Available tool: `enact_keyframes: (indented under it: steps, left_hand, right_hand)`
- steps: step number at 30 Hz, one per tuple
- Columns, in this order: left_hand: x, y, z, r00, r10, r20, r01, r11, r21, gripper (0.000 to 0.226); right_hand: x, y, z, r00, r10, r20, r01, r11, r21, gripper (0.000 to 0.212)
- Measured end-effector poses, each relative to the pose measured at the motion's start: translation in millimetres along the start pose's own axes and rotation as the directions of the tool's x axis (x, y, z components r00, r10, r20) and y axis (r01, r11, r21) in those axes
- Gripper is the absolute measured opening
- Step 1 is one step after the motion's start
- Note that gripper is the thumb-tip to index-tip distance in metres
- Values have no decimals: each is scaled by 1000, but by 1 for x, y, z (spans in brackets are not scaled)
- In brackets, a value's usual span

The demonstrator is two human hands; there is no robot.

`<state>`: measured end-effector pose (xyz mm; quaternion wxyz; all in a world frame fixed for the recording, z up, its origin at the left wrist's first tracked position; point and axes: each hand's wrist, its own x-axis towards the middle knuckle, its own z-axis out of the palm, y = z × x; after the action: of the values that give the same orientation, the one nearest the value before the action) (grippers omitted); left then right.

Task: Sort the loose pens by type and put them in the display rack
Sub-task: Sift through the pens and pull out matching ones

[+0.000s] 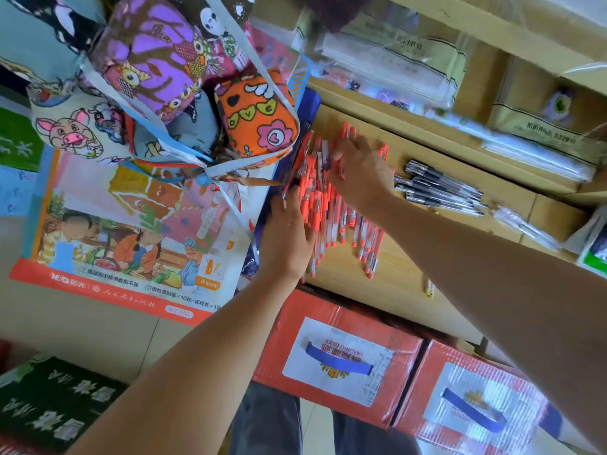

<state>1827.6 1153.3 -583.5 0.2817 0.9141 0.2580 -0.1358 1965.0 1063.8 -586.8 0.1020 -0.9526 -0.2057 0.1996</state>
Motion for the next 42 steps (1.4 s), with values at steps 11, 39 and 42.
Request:
enact_keyframes:
  steps: [11,39,42]
  left_hand:
    - [4,-6,3,1000,17,-10,-17,1000,-13,70]
    - [-2,15,-13,987,133,90,-88,917,-390,29]
    - [-3,17,-8,982,134,135,-53,875,-482,19]
  right_hand:
    - [20,-13,-1,996,42,78,-36,996,-85,46]
    - [-18,14,-33,989,102,108,-148,657,739,38]
    - [-27,11,-30,983,37,179,-164,605,779,35]
